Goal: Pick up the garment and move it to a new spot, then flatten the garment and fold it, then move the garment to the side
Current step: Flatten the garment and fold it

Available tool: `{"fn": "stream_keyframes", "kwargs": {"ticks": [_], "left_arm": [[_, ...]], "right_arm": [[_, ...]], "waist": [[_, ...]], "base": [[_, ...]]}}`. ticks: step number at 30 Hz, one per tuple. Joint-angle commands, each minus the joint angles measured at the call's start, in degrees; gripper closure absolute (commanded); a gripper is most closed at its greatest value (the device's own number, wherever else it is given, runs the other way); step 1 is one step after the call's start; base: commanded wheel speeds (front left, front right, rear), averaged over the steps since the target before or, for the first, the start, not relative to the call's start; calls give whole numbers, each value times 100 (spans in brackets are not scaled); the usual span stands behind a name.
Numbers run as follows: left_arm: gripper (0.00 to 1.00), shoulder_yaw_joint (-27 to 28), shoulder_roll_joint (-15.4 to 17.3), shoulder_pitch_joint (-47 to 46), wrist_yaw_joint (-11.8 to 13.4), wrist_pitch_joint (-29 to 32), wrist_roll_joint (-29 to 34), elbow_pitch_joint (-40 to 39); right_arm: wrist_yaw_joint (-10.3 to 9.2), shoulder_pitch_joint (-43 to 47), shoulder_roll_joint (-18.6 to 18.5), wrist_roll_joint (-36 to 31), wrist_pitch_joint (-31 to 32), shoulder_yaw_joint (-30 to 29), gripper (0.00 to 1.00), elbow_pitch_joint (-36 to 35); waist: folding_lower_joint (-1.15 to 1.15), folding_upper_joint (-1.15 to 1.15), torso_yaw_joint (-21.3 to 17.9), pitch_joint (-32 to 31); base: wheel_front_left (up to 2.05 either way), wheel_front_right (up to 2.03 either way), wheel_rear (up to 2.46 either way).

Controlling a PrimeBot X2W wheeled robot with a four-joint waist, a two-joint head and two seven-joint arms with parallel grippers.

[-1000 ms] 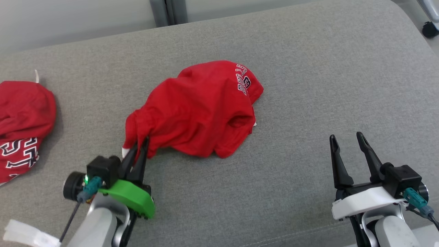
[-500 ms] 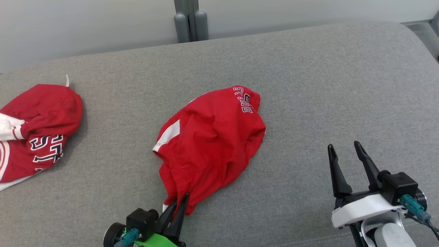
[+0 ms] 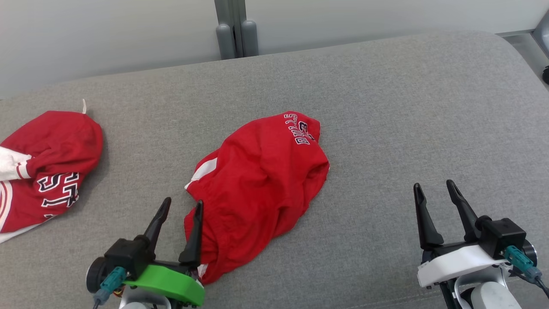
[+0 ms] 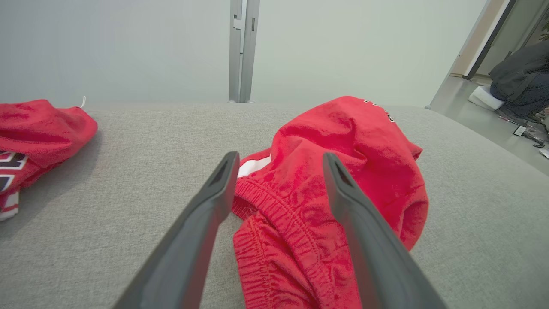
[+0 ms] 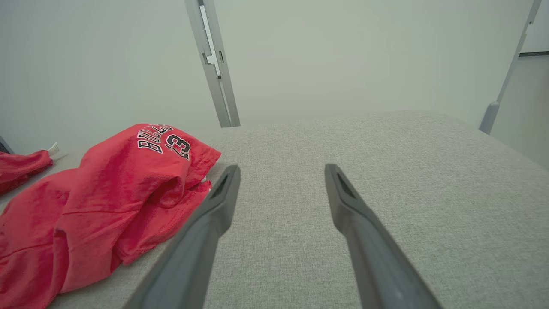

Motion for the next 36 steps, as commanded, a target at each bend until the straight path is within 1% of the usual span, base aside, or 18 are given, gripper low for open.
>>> {"fn": "stream_keyframes", "kwargs": {"ticks": [1, 4, 9, 14, 20, 29, 36], "left_arm": [[0, 112, 30, 69, 6, -13, 21, -30], [0, 411, 36, 123, -28, -14, 65, -84], [0, 880, 15, 221, -13, -10, 251, -202], [0, 1500, -67, 366, 6, -9, 443, -349], [0, 2057, -251, 517, -137, -10, 707, -413], [0, 2403, -559, 445, -418, -11, 1038, -361], [0, 2482, -729, 259, -551, -10, 1192, -327]], "right_arm": [[1, 64, 1, 9, -18, -8, 0, 14], [1, 92, -1, 18, -18, -19, 0, 31], [1, 104, 3, 17, -18, -37, 0, 33], [1, 122, 8, 12, -18, -65, 0, 31], [1, 129, 13, 0, -18, -70, 0, 78], [1, 56, -4, 34, -18, 23, 0, 224], [1, -485, -174, -84, -18, 480, 0, 625]], "waist": [[0, 0, 0, -21], [0, 0, 9, -65], [0, 0, 35, -111], [0, 0, 77, -125], [0, 0, 162, -114], [0, 0, 312, -79], [0, 0, 527, 74]], "base": [[0, 0, 0], [0, 0, 0], [0, 0, 0], [0, 0, 0], [0, 0, 0], [0, 0, 0], [0, 0, 0]]}}
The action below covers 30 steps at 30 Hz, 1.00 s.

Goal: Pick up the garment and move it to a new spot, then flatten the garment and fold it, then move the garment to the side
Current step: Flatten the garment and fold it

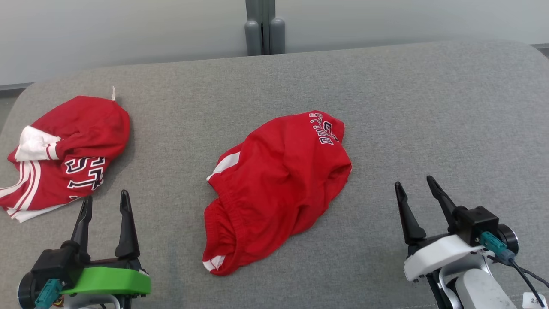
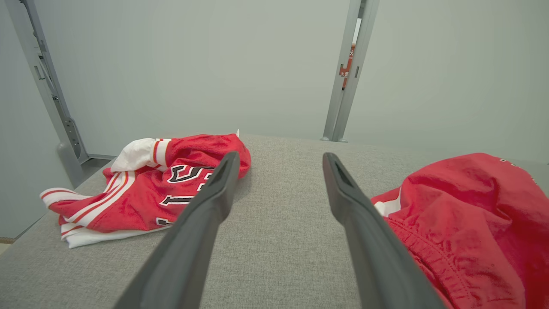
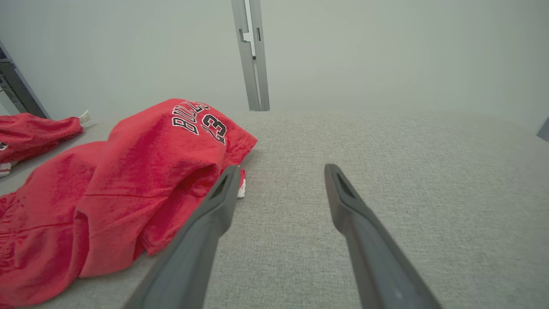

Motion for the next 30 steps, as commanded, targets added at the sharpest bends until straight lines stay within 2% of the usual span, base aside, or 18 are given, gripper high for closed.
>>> {"fn": "stream_keyframes", "kwargs": {"ticks": [1, 12, 21, 22, 23, 27, 30], "left_arm": [[0, 21, -19, -122, -26, -3, 53, 10], [0, -47, -148, -390, -112, -3, 103, 111], [0, -157, -173, -571, -149, -3, 97, 157], [0, -183, -174, -582, -151, -3, 69, 165], [0, -210, -174, -602, -152, -3, 40, 170], [0, -269, -175, -581, -156, -3, -4, 206], [0, -277, -175, -482, -158, -3, -11, 246]], "right_arm": [[2, -190, -40, -27, -18, 107, 0, 128], [2, -1540, -206, -9, -9, 805, 0, 1765], [2, -2315, -95, 245, -15, 1164, 0, 3209], [2, -2340, -81, 306, -14, 1192, 47, 3326], [2, -2402, -79, 364, -14, 1214, 100, 3430], [2, -2459, -82, 546, -15, 1305, 100, 3563], [1, -2348, -143, 667, -16, 1322, 100, 3404]], "waist": [[0, 0, 120, 98], [0, 0, 605, 543], [0, 0, 850, 700], [0, 0, 865, 702], [0, 0, 877, 704], [0, 0, 846, 652], [0, 0, 738, 553]], "base": [[0, 0, 0], [0, 0, 0], [0, 0, 0], [0, 0, 0], [0, 0, 0], [0, 0, 0], [0, 0, 0]]}}
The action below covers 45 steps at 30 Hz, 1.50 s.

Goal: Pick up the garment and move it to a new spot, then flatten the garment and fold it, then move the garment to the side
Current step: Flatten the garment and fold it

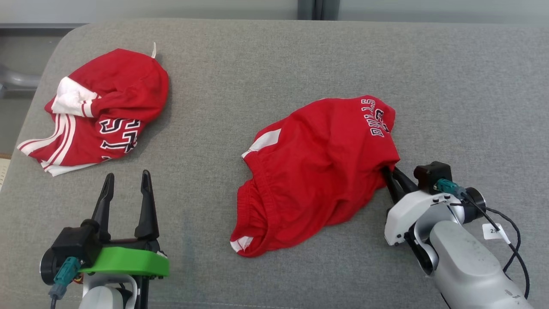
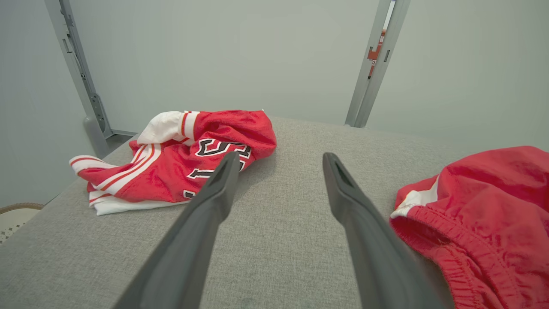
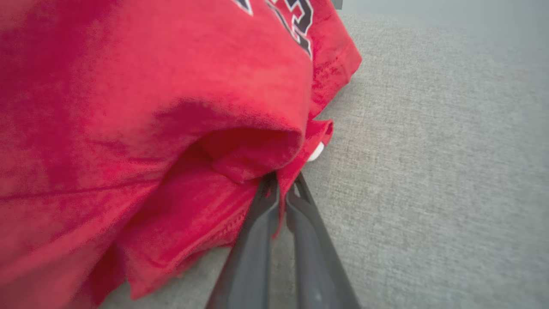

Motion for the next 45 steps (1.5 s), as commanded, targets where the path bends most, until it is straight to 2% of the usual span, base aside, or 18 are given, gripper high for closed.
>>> {"fn": "stream_keyframes", "kwargs": {"ticks": [1, 14, 23, 24, 25, 26, 34, 45], "left_arm": [[0, 5, -1, 63, -39, -3, -15, 27], [0, -89, 1, 267, -22, -3, -97, 30], [0, -92, 3, 211, -27, -3, -45, 57], [0, -80, 3, 224, -28, -3, -31, 56], [0, -71, 3, 237, -29, -3, -21, 59], [0, -59, 3, 258, -30, -3, -10, 65], [0, 17, 3, 369, -37, -3, 72, 77], [0, 52, 2, 451, -39, -3, 159, 42]], "right_arm": [[-2, 157, -76, 73, -16, -30, 100, -127], [-2, 1883, -620, 155, -17, -670, 100, -1952], [-1, 2871, -538, 193, 85, -1156, 100, -2664], [-2, 2915, -517, 162, 67, -1225, 91, -2732], [-2, 2939, -490, 115, 58, -1262, 36, -2779], [-1, 2961, -429, 75, 50, -1300, 0, -2832], [-1, 2827, -219, -310, -12, -1553, 0, -3353], [-1, 3003, 85, -697, -15, -1612, 0, -4337]], "waist": [[0, 0, -137, -125], [0, 0, -826, -481], [0, 0, -968, -484], [0, 0, -976, -491], [0, 0, -980, -502], [0, 0, -985, -518], [0, 0, -958, -682], [0, 0, -916, -752]], "base": [[0, 0, 0], [0, 0, 0], [0, 0, 0], [0, 0, 0], [0, 0, 0], [0, 0, 0], [0, 0, 0], [0, 0, 0]]}}
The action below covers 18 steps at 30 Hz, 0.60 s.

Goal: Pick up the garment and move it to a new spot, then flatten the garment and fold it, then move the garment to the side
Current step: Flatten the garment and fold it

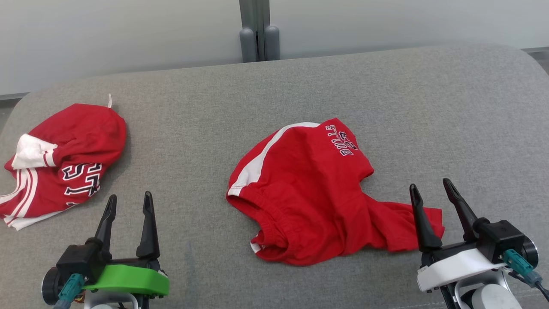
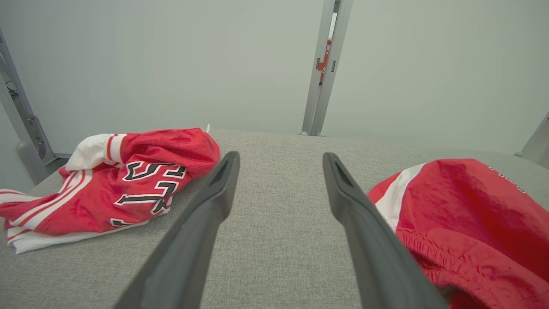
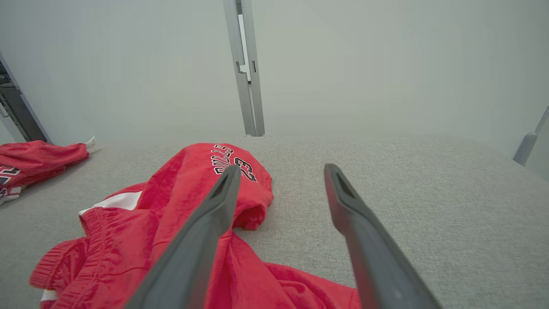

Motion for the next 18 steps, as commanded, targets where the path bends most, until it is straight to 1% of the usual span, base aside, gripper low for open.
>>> {"fn": "stream_keyframes", "kwargs": {"ticks": [1, 5, 7, 11, 18], "left_arm": [[0, 7, 9, 75, -15, -3, 77, -19], [0, -125, 9, 109, -15, -3, 136, -11], [0, -287, 10, 99, -15, -3, 160, -1], [0, -923, 102, 134, -16, -3, 226, 92], [0, -2230, 296, 106, -8, -3, 95, 384]], "right_arm": [[0, 85, 27, -48, -17, -18, 0, -60], [0, 162, 83, -89, -17, -50, 0, -140], [0, 154, 94, -103, -18, -57, 0, -146], [0, 102, 104, -107, -18, -40, 0, -122], [0, 56, 73, -63, -17, 9, 0, -80]], "waist": [[0, 0, 2, 13], [0, 0, -10, 38], [0, 0, -22, 49], [0, 0, -67, 63], [0, 0, -195, 102]], "base": [[0, 0, 0], [0, 0, 0], [0, 0, 0], [0, 0, 0], [0, 0, 0]]}}
